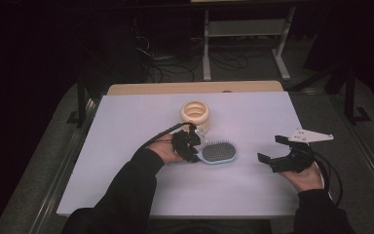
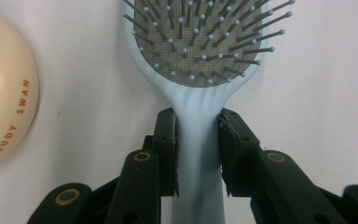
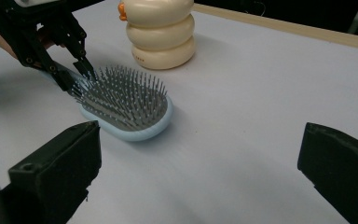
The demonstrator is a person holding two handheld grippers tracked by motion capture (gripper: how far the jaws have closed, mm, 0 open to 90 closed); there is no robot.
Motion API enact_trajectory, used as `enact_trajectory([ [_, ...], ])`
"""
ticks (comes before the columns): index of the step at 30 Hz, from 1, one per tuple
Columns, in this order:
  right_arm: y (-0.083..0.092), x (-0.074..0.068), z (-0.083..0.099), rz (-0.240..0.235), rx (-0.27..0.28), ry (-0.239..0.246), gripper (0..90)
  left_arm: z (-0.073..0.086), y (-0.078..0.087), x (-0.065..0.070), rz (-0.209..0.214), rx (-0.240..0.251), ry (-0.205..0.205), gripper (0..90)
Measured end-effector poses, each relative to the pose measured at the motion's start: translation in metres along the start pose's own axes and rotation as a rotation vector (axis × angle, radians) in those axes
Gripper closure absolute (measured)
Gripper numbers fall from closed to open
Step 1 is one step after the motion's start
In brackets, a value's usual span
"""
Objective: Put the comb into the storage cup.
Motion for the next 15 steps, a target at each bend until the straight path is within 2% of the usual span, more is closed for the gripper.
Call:
enact_trajectory([
  [2,0.000,0.000,0.000,0.000,-0.001,0.000,0.0,0.000,0.003,-0.001,0.004,0.007,0.001,70.5],
  [3,0.000,0.000,0.000,0.000,-0.001,0.002,0.0,0.001,0.004,-0.001,-0.011,0.008,-0.001,70.5],
  [15,-0.001,0.000,0.001,-0.003,-0.006,-0.004,0.0,0.004,0.029,-0.002,-0.036,0.049,0.010,70.5],
])
Point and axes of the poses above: each handheld gripper's, and its own axes: y roughly backward along the jaws, z roughly out of its underside, x roughly to its right, the point moved 5 cm from there along -y, roughly forward along the jaws, and after that the axes turned 5 degrees about -z, right-handed, at the moved point
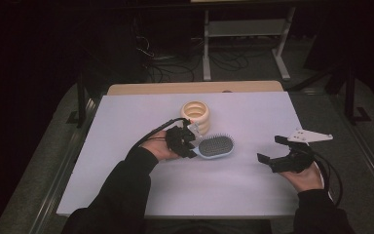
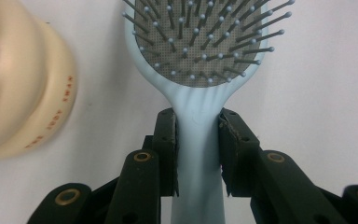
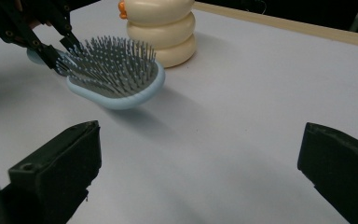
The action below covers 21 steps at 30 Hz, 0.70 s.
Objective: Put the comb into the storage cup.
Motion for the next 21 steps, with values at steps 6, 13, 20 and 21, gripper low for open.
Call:
enact_trajectory([
  [6,-0.001,0.000,0.000,-0.002,-0.003,0.001,0.0,0.001,0.011,0.001,-0.012,0.008,-0.004,70.4],
  [13,-0.001,0.000,0.000,-0.005,-0.004,0.000,0.0,0.001,0.024,-0.002,-0.034,0.017,-0.003,70.4],
  [20,-0.001,0.000,0.001,-0.008,-0.007,-0.004,0.0,-0.001,0.034,-0.001,-0.058,0.013,-0.023,70.4],
  [21,-0.001,0.000,0.001,-0.007,-0.007,-0.004,0.0,-0.002,0.036,-0.001,-0.061,0.020,-0.024,70.4],
])
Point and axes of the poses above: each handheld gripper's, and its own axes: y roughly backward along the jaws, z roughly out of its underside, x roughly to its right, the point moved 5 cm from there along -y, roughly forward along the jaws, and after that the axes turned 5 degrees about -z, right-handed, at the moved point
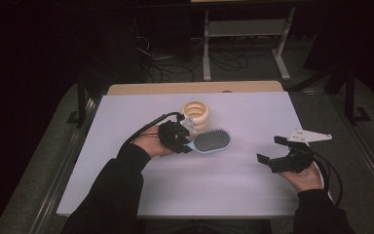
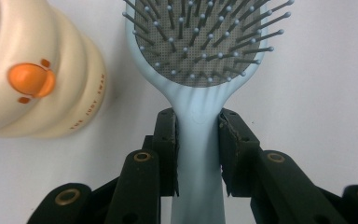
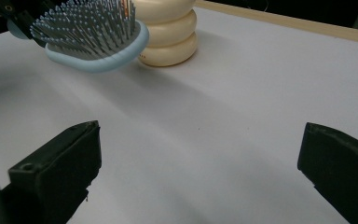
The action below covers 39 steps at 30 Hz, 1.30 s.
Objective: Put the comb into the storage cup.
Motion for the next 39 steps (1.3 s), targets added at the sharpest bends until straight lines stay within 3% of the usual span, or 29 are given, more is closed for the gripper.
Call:
enact_trajectory([
  [22,0.003,-0.001,-0.004,-0.020,0.015,-0.019,0.0,-0.006,0.043,-0.009,-0.062,0.026,-0.014,70.4],
  [35,0.000,-0.022,-0.036,-0.088,0.026,0.026,0.0,-0.018,0.072,-0.013,-0.121,0.057,-0.031,70.4],
  [39,-0.005,-0.033,-0.055,-0.123,0.024,0.047,0.0,-0.023,0.080,-0.012,-0.137,0.071,-0.040,70.4],
])
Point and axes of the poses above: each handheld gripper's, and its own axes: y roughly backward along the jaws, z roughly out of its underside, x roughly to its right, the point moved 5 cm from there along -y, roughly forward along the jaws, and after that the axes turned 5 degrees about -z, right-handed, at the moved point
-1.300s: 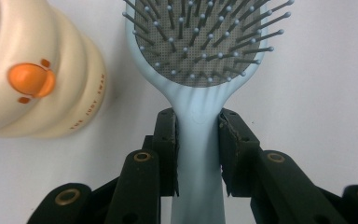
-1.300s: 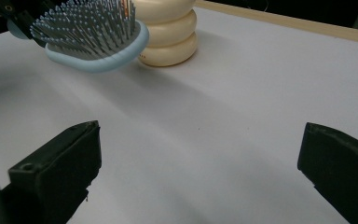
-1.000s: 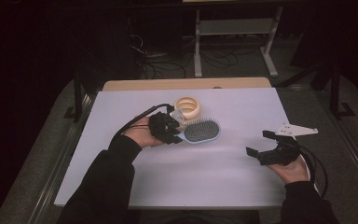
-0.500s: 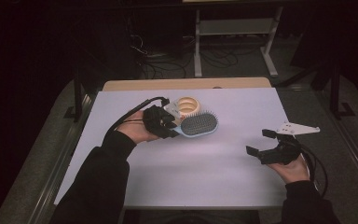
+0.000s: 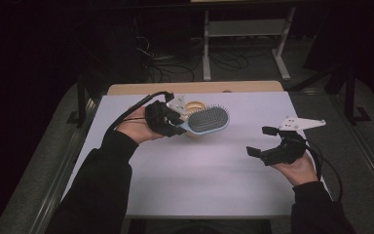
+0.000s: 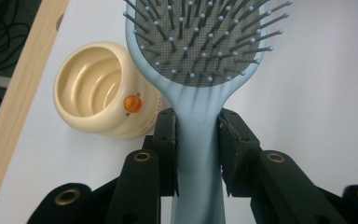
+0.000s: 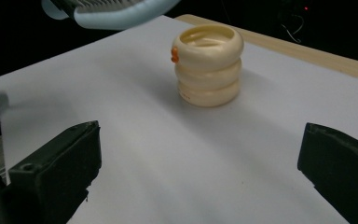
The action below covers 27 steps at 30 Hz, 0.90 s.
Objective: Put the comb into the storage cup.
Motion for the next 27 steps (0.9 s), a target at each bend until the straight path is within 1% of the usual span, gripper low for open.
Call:
enact_trajectory([
  [3,-0.001,-0.004,-0.012,-0.014,0.007,0.010,0.0,-0.001,0.003,0.000,-0.008,0.001,-0.005,70.4],
  [6,-0.002,-0.007,-0.024,-0.024,0.015,0.020,0.0,-0.002,0.006,-0.001,-0.014,0.009,0.001,70.4],
  [8,-0.003,-0.009,-0.030,-0.034,0.021,0.020,0.0,-0.002,0.008,-0.002,-0.024,0.011,-0.007,70.4],
  [10,-0.004,-0.010,-0.034,-0.038,0.021,0.023,0.0,-0.003,0.010,-0.002,-0.028,0.015,-0.006,70.4],
  [16,-0.010,-0.013,-0.045,-0.061,0.012,0.016,0.0,-0.005,0.011,-0.002,-0.036,0.027,-0.005,70.4],
  [25,-0.022,-0.019,-0.068,-0.109,0.026,0.001,0.0,-0.008,0.010,-0.002,-0.041,0.032,-0.011,70.4],
  [27,-0.024,-0.020,-0.072,-0.115,0.026,-0.004,0.0,-0.008,0.010,-0.002,-0.050,0.029,-0.012,70.4],
])
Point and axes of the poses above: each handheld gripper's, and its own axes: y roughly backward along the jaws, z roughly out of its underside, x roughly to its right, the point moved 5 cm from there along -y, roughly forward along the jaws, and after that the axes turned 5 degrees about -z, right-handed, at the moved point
